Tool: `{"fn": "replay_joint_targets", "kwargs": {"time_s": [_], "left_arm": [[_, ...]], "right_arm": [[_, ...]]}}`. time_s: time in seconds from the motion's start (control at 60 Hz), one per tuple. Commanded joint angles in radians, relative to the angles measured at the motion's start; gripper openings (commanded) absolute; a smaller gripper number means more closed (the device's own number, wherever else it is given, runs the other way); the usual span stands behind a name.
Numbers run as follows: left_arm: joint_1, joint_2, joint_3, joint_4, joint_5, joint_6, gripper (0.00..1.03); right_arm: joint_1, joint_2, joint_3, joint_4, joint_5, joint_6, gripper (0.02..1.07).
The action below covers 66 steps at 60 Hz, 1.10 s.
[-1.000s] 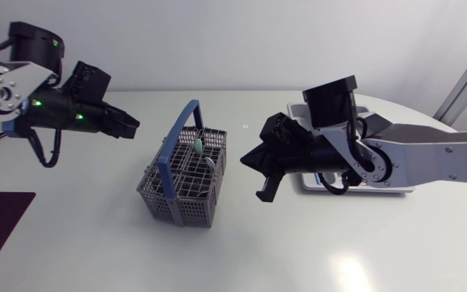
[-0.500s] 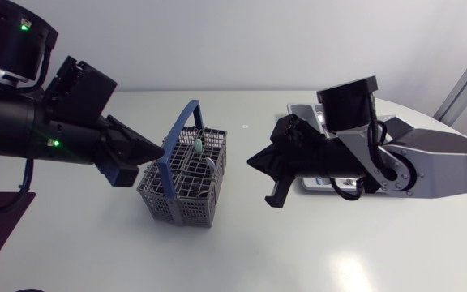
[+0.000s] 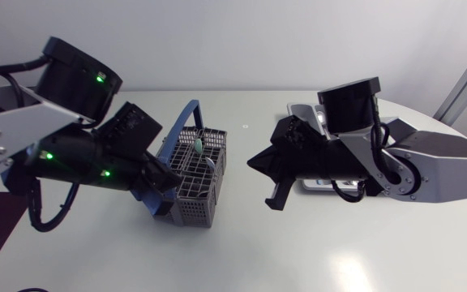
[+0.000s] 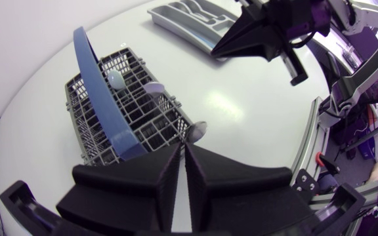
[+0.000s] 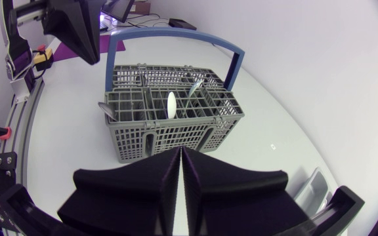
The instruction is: Unload the cutlery basket into the drawer organizer.
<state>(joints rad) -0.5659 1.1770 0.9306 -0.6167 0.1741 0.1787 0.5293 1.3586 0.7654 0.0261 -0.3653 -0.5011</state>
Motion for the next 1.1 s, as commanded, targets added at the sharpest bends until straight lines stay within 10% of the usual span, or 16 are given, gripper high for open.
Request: {"fn": "replay_joint_targets", "kwargs": {"time_s": [0.0, 1.083], "left_arm": [[-0.011, 0.024, -0.042, 0.032, -0.035, -0.021, 0.1], [0.198, 0.056, -0.13, 0.146, -0.099, 0.065, 0.1]], "right_arm": [[0.009, 0.004, -0.018, -0.003, 0.005, -0.001, 0.12], [-0.018, 0.694, 0.661, 0.074, -0.032, 0.036, 0.13]]}}
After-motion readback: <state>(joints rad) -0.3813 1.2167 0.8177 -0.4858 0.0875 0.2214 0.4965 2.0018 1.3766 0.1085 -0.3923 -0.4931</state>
